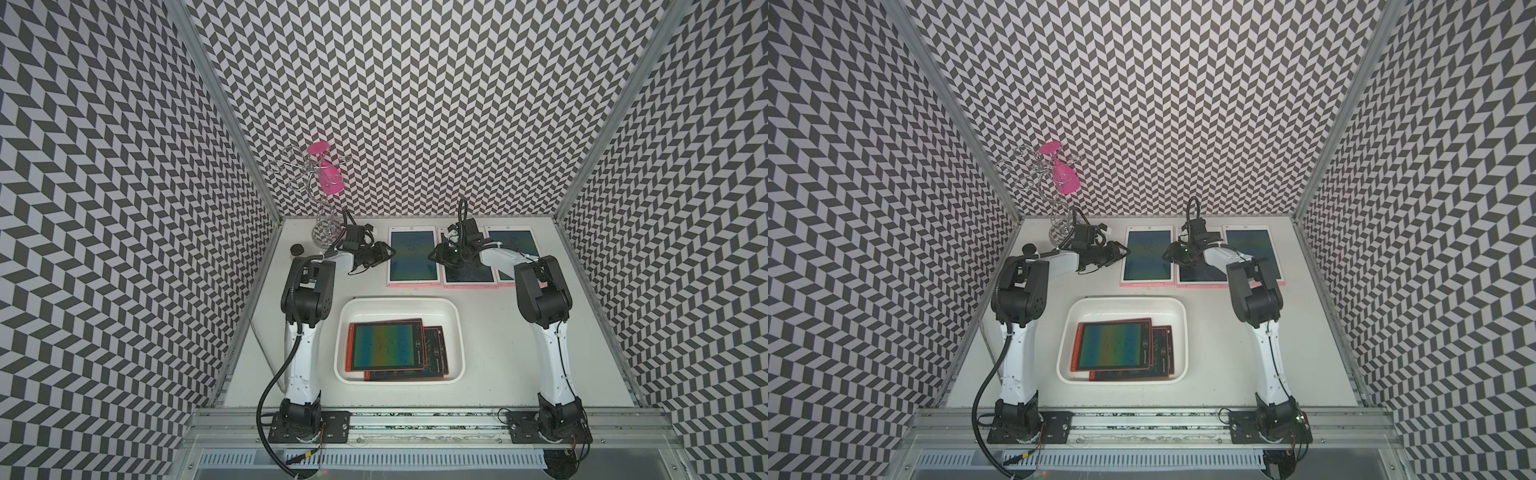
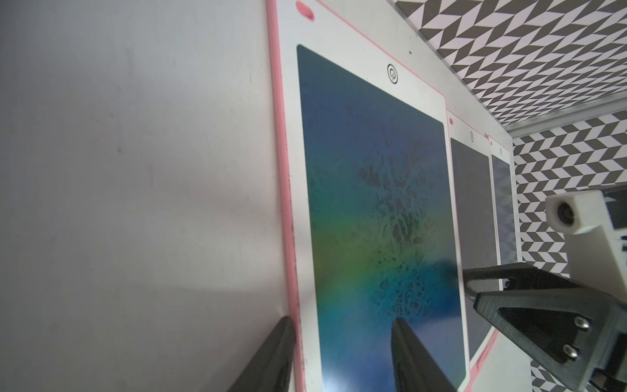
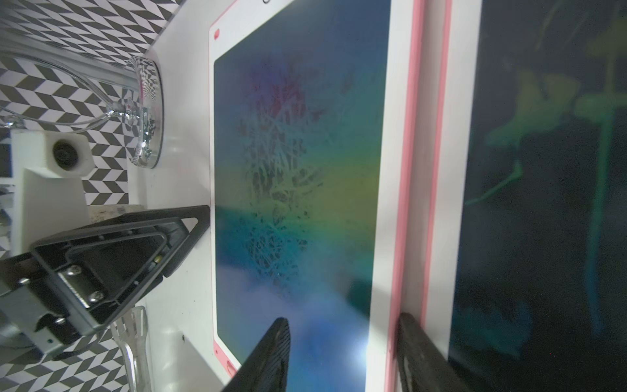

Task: Take out the writing tablet from the storage box
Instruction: Place the writing tablet at the center of the board.

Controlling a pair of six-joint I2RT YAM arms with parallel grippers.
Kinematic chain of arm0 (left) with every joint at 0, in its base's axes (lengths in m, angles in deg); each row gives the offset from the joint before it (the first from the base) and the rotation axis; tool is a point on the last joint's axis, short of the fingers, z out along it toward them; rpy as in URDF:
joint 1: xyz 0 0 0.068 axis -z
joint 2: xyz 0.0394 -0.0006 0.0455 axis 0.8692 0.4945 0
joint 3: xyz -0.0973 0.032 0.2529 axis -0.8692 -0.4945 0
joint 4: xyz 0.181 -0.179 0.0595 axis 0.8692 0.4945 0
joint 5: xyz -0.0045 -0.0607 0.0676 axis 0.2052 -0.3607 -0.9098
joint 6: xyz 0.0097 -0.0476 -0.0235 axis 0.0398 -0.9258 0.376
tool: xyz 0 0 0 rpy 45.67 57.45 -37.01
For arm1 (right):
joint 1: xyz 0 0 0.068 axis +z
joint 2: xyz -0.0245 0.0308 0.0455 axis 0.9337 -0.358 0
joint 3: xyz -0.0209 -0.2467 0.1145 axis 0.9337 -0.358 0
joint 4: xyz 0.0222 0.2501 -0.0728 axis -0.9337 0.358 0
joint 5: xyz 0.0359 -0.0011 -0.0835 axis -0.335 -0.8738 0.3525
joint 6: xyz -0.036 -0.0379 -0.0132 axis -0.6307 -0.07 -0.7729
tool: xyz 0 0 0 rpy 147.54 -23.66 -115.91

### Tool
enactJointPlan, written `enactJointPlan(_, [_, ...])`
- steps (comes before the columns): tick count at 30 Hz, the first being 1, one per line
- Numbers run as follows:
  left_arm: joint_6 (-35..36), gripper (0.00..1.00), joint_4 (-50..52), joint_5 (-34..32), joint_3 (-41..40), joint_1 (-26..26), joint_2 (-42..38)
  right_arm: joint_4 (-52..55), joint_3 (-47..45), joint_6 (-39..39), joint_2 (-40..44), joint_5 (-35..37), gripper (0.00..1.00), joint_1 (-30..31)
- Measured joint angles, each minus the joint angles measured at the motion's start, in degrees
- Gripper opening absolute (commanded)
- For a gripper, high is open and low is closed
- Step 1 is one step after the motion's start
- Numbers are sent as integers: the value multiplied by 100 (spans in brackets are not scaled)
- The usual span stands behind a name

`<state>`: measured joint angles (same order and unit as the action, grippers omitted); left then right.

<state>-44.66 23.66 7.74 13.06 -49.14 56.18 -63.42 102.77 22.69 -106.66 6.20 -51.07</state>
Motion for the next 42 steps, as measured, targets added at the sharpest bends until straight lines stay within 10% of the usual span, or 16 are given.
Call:
enactJointPlan(19, [37, 49, 72, 4, 70, 26, 31, 219, -96, -76, 155, 144, 50, 7])
enactJointPlan(42, [-208, 49, -33, 151, 42, 136, 52, -284, -1298, 31, 2247, -133, 48, -293])
